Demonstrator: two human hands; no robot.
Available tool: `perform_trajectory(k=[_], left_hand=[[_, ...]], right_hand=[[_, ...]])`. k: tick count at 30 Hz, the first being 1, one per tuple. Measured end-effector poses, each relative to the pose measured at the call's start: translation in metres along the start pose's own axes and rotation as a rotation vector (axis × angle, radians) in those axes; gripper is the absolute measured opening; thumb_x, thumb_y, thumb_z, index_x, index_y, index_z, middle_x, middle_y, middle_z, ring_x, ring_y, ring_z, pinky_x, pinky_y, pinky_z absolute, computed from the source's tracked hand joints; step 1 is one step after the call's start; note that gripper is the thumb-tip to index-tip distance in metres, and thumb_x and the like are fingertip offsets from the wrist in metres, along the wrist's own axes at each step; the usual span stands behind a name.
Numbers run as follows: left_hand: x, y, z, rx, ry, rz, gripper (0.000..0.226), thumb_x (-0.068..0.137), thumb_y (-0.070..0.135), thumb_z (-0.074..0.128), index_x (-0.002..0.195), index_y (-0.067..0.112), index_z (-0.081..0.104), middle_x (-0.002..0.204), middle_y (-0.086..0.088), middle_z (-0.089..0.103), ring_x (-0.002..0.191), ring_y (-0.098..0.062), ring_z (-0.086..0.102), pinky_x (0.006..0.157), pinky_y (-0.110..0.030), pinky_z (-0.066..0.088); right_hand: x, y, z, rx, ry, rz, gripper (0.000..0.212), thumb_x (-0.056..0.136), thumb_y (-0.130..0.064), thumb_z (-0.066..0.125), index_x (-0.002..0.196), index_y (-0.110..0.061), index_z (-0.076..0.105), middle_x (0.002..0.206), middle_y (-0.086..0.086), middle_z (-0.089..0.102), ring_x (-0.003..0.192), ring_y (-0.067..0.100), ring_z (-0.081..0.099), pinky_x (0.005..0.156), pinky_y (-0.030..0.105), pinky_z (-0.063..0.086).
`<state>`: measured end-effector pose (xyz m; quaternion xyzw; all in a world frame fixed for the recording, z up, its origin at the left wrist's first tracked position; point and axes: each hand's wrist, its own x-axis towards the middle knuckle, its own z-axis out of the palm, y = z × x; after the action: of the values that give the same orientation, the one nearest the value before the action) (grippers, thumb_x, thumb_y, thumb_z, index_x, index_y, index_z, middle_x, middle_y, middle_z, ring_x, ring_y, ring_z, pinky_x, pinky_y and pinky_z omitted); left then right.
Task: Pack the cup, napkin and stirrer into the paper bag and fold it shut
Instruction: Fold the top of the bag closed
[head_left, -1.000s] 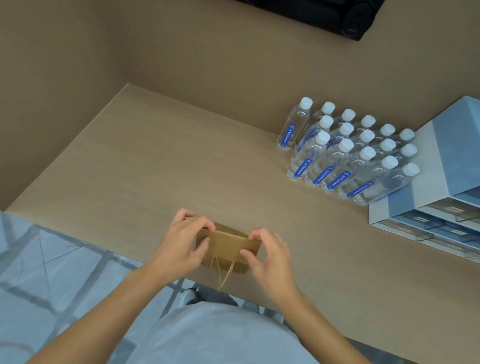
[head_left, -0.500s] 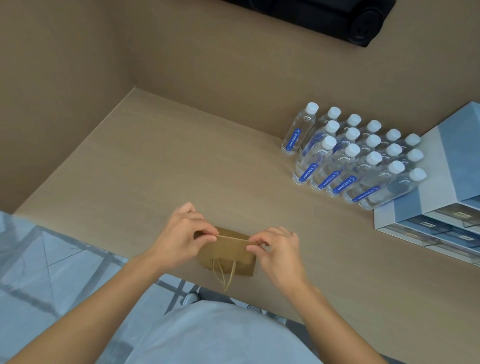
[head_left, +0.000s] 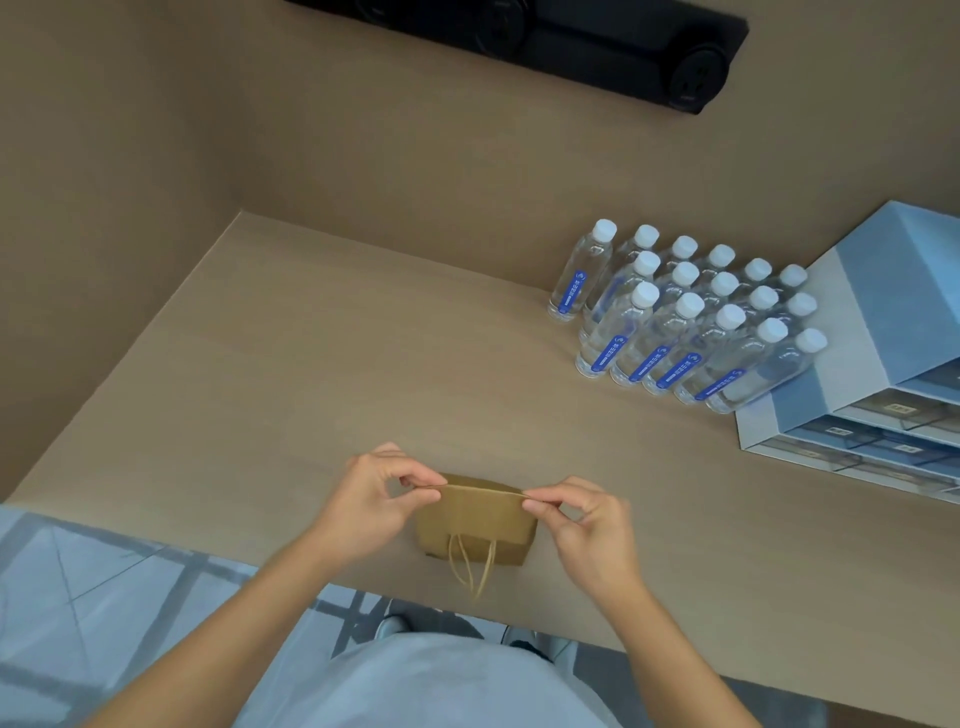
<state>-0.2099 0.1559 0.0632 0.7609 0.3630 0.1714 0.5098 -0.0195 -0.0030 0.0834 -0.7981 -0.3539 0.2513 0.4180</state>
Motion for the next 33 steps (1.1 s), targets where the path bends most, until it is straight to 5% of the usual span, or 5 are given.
perform_trajectory(k=[8,12,15,20,33], left_hand=[[0.047,0.025,-0.028,0.13,0.011,0.169,0.032,0.069,0.025,0.081,0.064,0.054,0.068,0.071,0.037,0.064,0.07,0.0,0.056,0.067,-0.006,0.037],[0.079,0.041,-0.037,0.223,-0.009,0.228,0.022,0.075,0.015,0.082,0.077,0.035,0.075,0.067,0.036,0.063,0.07,0.005,0.051,0.065,-0.007,0.035],[0.113,0.055,-0.043,0.361,-0.031,0.273,0.011,0.081,0.017,0.077,0.086,0.027,0.077,0.068,0.022,0.065,0.074,0.009,0.051,0.072,-0.004,0.031],[0.184,0.081,-0.058,0.502,-0.01,0.176,0.011,0.084,0.024,0.071,0.094,0.028,0.075,0.094,0.005,0.074,0.097,-0.016,0.064,0.092,-0.033,0.05],[0.321,0.112,-0.05,0.81,0.033,0.016,0.016,0.093,0.019,0.055,0.093,0.028,0.068,0.1,0.0,0.071,0.097,-0.024,0.063,0.079,-0.034,0.053]], right_hand=[[0.034,-0.027,-0.008,-0.171,0.086,-0.093,0.007,0.076,-0.01,0.081,0.077,-0.017,0.081,0.066,-0.014,0.066,0.08,0.002,0.063,0.068,0.003,0.041],[0.066,-0.037,-0.015,-0.246,0.071,-0.121,0.005,0.079,-0.01,0.078,0.08,-0.014,0.08,0.067,-0.007,0.066,0.07,-0.008,0.059,0.064,0.006,0.041],[0.102,-0.049,-0.021,-0.311,0.057,-0.152,0.006,0.082,-0.013,0.075,0.084,-0.015,0.08,0.072,0.0,0.071,0.06,0.002,0.056,0.068,0.021,0.046],[0.182,-0.077,-0.035,-0.364,-0.012,-0.147,0.007,0.085,-0.017,0.072,0.085,-0.018,0.079,0.074,-0.001,0.073,0.076,0.015,0.066,0.078,0.036,0.057],[0.325,-0.092,-0.03,-0.539,-0.044,-0.073,0.016,0.089,-0.018,0.058,0.09,-0.022,0.073,0.096,0.006,0.075,0.092,0.028,0.067,0.079,0.035,0.057]])
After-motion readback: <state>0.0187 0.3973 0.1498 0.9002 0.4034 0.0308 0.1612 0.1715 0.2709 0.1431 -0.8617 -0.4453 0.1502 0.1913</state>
